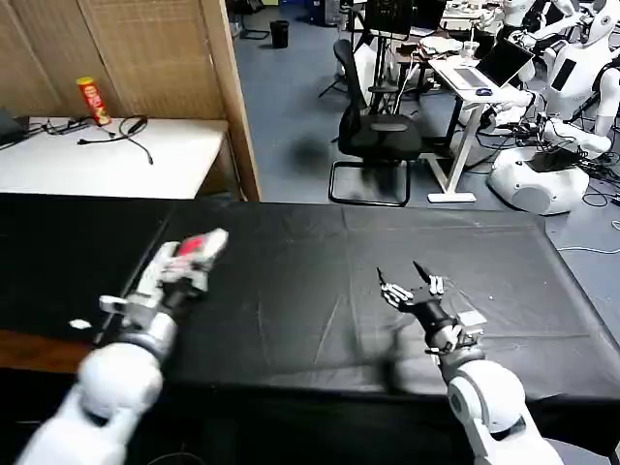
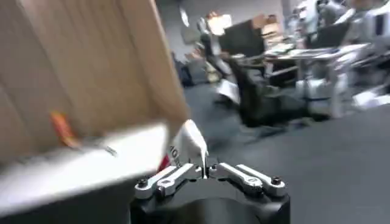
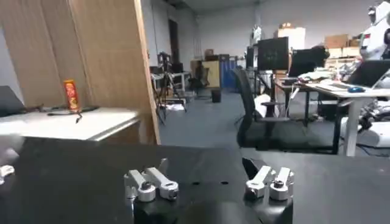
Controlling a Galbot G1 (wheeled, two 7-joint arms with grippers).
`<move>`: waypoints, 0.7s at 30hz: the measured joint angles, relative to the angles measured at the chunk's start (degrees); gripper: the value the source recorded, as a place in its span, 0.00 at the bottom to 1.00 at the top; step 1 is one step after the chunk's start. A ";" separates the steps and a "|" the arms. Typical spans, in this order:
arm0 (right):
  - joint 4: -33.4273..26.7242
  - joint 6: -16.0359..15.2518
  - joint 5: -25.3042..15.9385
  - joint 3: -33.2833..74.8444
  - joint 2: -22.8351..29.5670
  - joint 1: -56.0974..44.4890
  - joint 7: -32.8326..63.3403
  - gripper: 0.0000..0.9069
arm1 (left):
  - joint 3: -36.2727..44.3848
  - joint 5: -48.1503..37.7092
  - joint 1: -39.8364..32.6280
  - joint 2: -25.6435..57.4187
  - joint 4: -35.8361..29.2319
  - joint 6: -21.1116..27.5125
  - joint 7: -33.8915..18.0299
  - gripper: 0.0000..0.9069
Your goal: Fold and organize the clothes.
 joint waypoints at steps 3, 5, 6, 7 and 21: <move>0.23 -1.22 1.57 -0.55 -0.27 -0.48 0.16 0.97 | 5.14 2.18 -1.76 -6.24 3.15 -0.77 0.02 0.00; 0.61 -1.71 2.42 -1.10 -0.65 -0.82 0.42 0.97 | 7.78 3.86 -2.81 -10.28 5.50 -1.52 0.65 0.97; 0.87 -1.91 3.02 -1.45 -1.01 -1.10 0.42 0.97 | 9.05 4.98 -3.19 -12.36 6.71 -2.08 1.30 0.97; 1.08 -2.23 3.46 -1.86 -1.32 -1.35 0.42 0.97 | 10.04 5.94 -3.42 -13.97 7.71 -2.61 1.93 0.97; -0.55 -9.33 9.67 -7.80 -1.76 0.61 3.77 0.97 | 11.73 10.40 -4.83 -17.20 9.08 -7.83 6.83 0.97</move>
